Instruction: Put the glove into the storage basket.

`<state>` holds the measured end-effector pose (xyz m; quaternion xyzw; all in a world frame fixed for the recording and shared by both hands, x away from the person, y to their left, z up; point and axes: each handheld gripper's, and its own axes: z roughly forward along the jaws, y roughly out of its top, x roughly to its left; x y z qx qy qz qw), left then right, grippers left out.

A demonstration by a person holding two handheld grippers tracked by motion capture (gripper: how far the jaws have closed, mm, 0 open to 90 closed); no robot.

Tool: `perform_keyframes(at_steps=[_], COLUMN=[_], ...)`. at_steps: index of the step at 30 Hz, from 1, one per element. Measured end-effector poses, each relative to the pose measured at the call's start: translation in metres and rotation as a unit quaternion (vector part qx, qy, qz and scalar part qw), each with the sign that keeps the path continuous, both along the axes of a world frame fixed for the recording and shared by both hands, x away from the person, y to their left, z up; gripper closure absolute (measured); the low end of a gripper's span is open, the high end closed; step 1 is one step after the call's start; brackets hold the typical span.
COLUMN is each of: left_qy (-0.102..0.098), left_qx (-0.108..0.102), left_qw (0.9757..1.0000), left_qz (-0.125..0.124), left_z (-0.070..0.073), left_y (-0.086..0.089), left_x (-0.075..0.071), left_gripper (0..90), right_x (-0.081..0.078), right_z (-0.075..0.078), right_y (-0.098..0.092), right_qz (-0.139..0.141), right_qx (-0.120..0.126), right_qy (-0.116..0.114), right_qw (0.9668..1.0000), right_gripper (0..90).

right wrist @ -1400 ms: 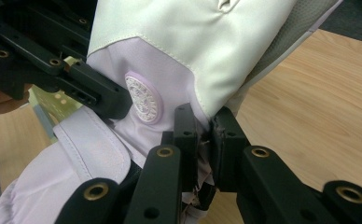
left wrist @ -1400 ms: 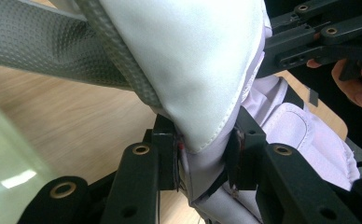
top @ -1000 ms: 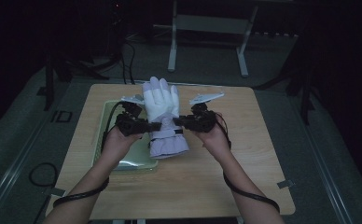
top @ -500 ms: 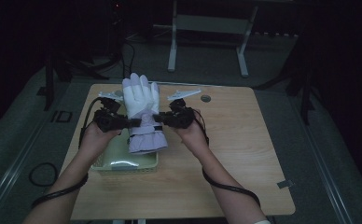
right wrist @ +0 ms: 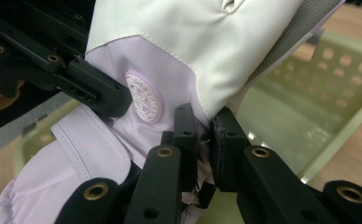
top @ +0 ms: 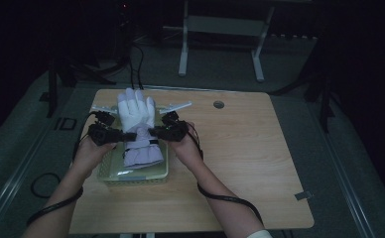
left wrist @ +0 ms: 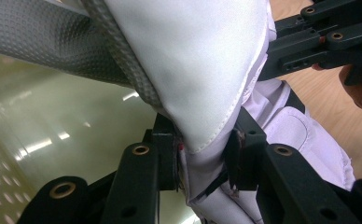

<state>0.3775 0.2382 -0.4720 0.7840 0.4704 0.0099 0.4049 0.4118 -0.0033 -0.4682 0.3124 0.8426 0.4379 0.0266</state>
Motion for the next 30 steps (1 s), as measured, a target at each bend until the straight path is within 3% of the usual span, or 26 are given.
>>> perform_keyframes(at_steps=[5, 12, 20, 22, 27, 29, 30], left_qy=[0.017, 0.042, 0.072, 0.079, 0.098, 0.095, 0.095], left_qx=[0.019, 0.047, 0.070, 0.081, 0.127, 0.137, 0.147], left_qw=[0.9997, 0.9979, 0.9949, 0.9936, 0.9869, 0.9859, 0.9841], left_qz=[-0.006, -0.013, -0.002, 0.002, 0.015, 0.018, 0.030], left_z=[-0.016, -0.035, -0.042, -0.046, -0.052, -0.052, -0.053], left_y=[-0.006, -0.016, -0.022, -0.025, -0.034, -0.037, -0.041], left_x=[-0.001, -0.001, 0.006, 0.008, 0.015, 0.016, 0.017], left_gripper=[69.0, 68.7, 67.8, 66.9, 61.8, 59.1, 59.1], right_x=[-0.004, -0.008, -0.006, -0.007, -0.009, -0.010, -0.011], right_z=[-0.020, -0.040, -0.046, -0.045, -0.041, -0.039, -0.037], right_y=[-0.001, -0.002, 0.002, 0.002, -0.002, -0.003, -0.004], right_qz=[-0.006, 0.001, -0.004, -0.006, -0.013, -0.014, -0.014], right_qx=[-0.012, -0.054, -0.078, -0.080, -0.064, -0.058, -0.047], right_qy=[0.011, 0.021, 0.032, 0.028, 0.017, 0.011, 0.006], right_qw=[0.9999, 0.9983, 0.9964, 0.9964, 0.9977, 0.9982, 0.9988], right_gripper=[82.1, 81.9, 80.1, 79.0, 66.6, 63.5, 63.0])
